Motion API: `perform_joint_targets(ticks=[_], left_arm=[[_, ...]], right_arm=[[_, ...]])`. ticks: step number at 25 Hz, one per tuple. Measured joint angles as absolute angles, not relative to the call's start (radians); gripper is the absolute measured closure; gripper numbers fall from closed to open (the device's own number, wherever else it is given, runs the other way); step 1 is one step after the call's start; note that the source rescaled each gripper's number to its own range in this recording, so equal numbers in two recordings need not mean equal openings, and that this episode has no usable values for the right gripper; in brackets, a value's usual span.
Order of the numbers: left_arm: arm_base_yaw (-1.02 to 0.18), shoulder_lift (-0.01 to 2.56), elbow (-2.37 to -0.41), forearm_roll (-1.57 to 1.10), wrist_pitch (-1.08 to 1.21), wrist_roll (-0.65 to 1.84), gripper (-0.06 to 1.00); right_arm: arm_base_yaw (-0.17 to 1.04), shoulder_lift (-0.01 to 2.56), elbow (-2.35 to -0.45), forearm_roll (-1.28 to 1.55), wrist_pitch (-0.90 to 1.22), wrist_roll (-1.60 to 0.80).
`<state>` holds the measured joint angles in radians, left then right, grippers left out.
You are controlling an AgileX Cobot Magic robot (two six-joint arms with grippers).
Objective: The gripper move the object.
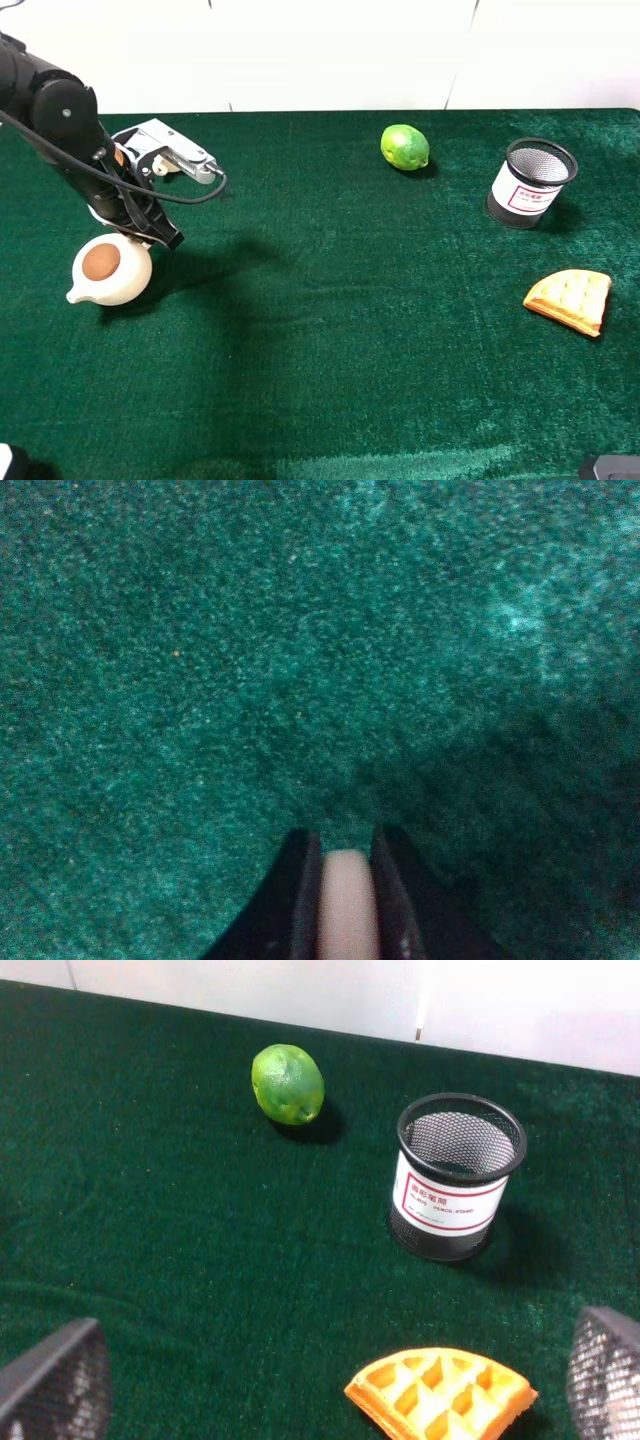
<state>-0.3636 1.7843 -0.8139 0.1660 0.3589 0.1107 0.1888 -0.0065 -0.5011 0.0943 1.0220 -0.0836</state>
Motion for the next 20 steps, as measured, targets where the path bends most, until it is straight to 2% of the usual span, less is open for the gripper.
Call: perform_joint_targets(ticks=[11, 14, 16, 20], left_arm=[[-0.364, 1.787, -0.814, 0.175, 0.349, 0.111, 0.94], [-0.364, 1.787, -0.814, 0.175, 0.34, 0.111, 0.9], [-0.364, 1.787, -0.814, 0.176, 0.329, 0.111, 0.8], [-0.364, 1.787, -0.814, 0.184, 0.327, 0.111, 0.47]], right_arm=[[0.189, -0.007, -0.501, 0.1, 1.022, -0.084], [0.189, -0.007, -0.501, 0.1, 1.022, -0.084], [0.189, -0.007, -0.501, 0.1, 1.022, -0.084], [0.189, -0.007, -0.501, 0.1, 1.022, -0.084]])
